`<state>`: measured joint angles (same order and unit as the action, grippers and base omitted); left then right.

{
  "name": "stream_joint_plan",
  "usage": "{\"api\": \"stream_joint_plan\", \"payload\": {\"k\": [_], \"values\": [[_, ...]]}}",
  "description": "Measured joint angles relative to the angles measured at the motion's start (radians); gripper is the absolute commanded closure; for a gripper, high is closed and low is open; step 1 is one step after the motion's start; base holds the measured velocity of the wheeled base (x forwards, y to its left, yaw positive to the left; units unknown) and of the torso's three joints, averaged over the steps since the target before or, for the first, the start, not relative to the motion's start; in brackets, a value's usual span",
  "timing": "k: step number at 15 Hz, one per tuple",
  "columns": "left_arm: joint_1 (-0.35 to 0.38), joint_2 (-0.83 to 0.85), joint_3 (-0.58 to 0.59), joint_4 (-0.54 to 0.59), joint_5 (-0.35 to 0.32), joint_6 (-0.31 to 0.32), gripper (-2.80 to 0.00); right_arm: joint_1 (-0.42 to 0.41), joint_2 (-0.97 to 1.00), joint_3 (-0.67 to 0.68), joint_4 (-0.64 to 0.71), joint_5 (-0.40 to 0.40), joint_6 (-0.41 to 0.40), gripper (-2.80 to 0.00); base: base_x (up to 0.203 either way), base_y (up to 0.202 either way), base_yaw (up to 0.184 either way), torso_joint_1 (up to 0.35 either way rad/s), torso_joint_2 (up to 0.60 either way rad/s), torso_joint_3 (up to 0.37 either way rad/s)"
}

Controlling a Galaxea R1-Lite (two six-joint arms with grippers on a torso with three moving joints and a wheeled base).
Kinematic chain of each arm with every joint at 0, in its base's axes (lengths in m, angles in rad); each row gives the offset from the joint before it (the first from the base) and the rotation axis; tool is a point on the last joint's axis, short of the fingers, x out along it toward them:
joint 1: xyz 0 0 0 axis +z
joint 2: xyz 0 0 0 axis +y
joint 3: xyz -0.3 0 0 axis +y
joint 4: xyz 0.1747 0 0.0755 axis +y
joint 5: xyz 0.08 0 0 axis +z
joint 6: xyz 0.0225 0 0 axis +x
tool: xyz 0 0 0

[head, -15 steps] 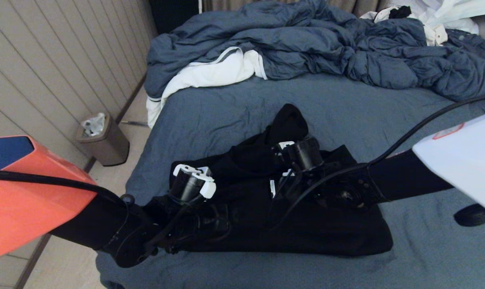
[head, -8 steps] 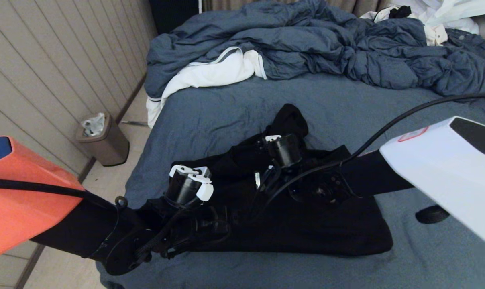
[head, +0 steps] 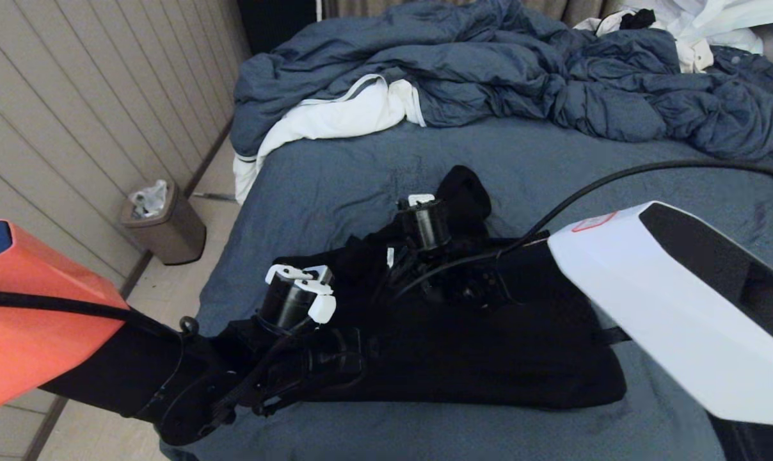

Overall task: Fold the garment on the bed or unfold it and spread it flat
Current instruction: Fold the black sweatshirt

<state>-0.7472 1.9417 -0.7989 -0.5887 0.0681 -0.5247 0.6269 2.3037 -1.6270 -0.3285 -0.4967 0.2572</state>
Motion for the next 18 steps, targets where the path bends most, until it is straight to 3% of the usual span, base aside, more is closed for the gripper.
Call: {"api": "stream_joint_plan", "payload": {"k": [5,9,13,16,18], "values": [[0.001,0.005,0.011,-0.025,0.001,0.0,-2.8,0.034,0.14,-0.228,-0.11,-0.138,-0.01,0.0,0.0,0.0,0.0,0.0,0.0,0.0],[0.003,0.004,0.016,-0.026,0.001,0.001,-2.8,0.042,0.137,-0.248,-0.112,-0.164,-0.019,0.0,0.0,0.0,0.0,0.0,0.0,0.0],[0.046,-0.013,-0.009,-0.013,0.001,0.002,-2.8,0.003,-0.039,-0.035,-0.098,-0.118,-0.027,0.0,0.0,0.0,0.0,0.0,0.0,0.0],[0.085,-0.015,-0.038,-0.01,0.0,0.005,-2.8,-0.12,-0.183,0.198,-0.041,0.001,-0.027,0.0,0.0,0.0,0.0,0.0,0.0,0.0],[0.089,0.005,-0.048,-0.017,0.0,0.007,-2.8,-0.176,-0.259,0.346,-0.019,0.135,-0.025,0.0,0.0,0.0,0.0,0.0,0.0,0.0]]}}
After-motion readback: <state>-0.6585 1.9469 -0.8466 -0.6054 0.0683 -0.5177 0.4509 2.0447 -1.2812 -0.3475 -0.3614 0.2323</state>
